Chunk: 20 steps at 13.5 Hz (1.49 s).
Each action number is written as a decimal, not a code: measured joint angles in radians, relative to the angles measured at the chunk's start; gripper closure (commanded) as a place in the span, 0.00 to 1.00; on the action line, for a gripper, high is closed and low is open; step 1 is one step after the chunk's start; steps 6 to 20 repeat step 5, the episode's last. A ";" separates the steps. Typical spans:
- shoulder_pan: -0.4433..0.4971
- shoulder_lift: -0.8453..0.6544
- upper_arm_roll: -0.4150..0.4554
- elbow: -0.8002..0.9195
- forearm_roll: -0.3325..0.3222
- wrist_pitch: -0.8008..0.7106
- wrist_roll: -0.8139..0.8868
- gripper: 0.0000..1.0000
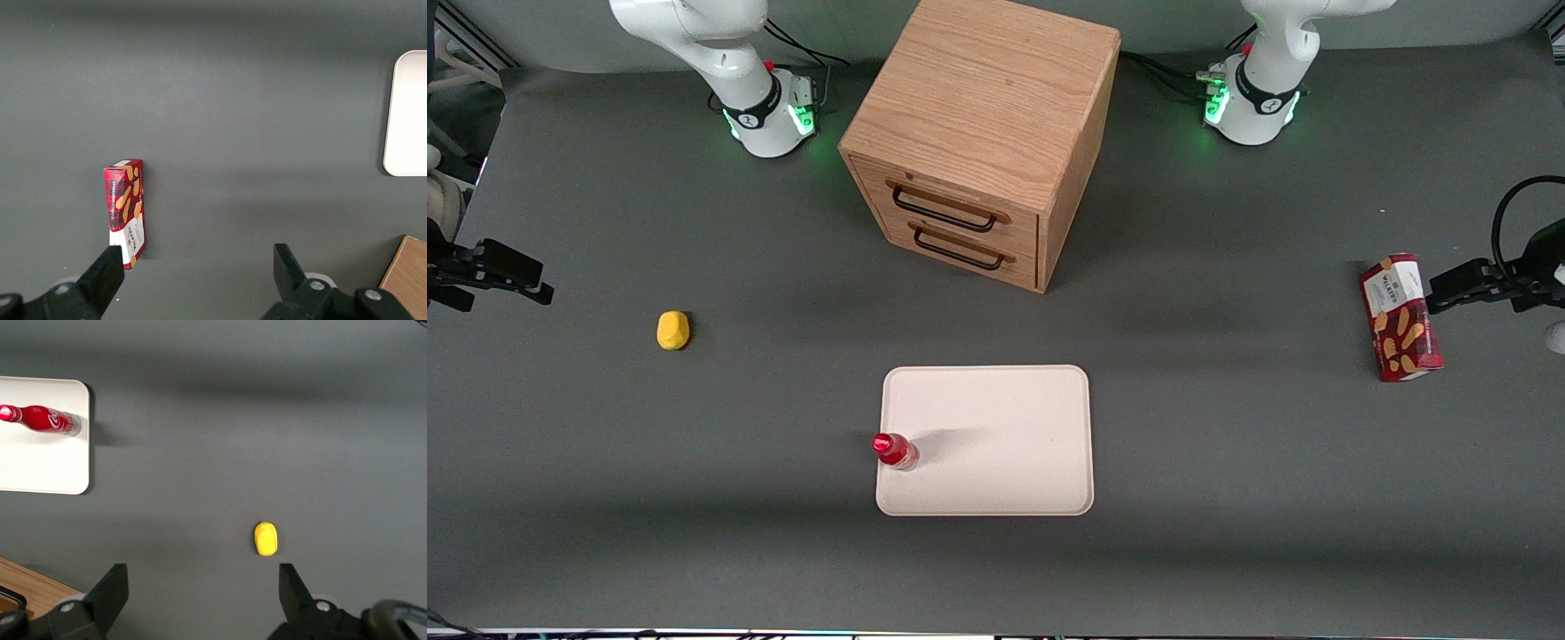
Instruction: Place coke bottle on tray
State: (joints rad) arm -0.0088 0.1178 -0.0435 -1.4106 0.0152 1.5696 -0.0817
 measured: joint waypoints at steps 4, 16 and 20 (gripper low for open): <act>0.000 0.000 0.001 -0.001 0.007 0.001 -0.012 0.00; 0.000 0.000 0.001 -0.001 0.007 0.001 -0.016 0.00; 0.000 0.000 0.001 -0.001 0.007 0.001 -0.016 0.00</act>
